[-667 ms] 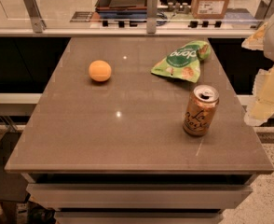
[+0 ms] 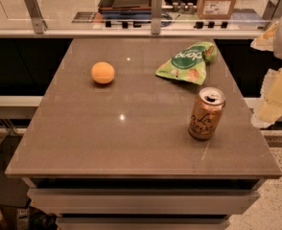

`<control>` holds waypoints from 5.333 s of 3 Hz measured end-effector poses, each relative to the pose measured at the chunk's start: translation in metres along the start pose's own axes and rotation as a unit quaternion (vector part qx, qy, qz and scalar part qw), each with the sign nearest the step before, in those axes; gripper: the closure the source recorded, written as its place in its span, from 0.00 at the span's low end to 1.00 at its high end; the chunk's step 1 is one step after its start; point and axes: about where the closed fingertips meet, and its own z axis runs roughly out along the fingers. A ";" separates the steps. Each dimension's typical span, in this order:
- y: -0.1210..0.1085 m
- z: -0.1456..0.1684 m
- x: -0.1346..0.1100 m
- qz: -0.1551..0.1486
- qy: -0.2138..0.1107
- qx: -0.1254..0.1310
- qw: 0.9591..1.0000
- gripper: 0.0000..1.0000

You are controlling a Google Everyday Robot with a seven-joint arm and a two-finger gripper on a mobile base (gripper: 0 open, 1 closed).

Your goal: Move orange can near orange

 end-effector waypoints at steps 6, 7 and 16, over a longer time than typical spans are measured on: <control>0.042 0.054 0.074 0.200 -0.282 0.046 0.937 0.00; 0.042 0.065 0.068 0.195 -0.252 0.052 0.946 0.00; 0.010 0.119 -0.051 0.169 -0.439 0.012 0.882 0.41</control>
Offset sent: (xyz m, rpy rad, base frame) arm -0.0269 -0.0665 -0.0392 0.5340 -0.0217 -0.4124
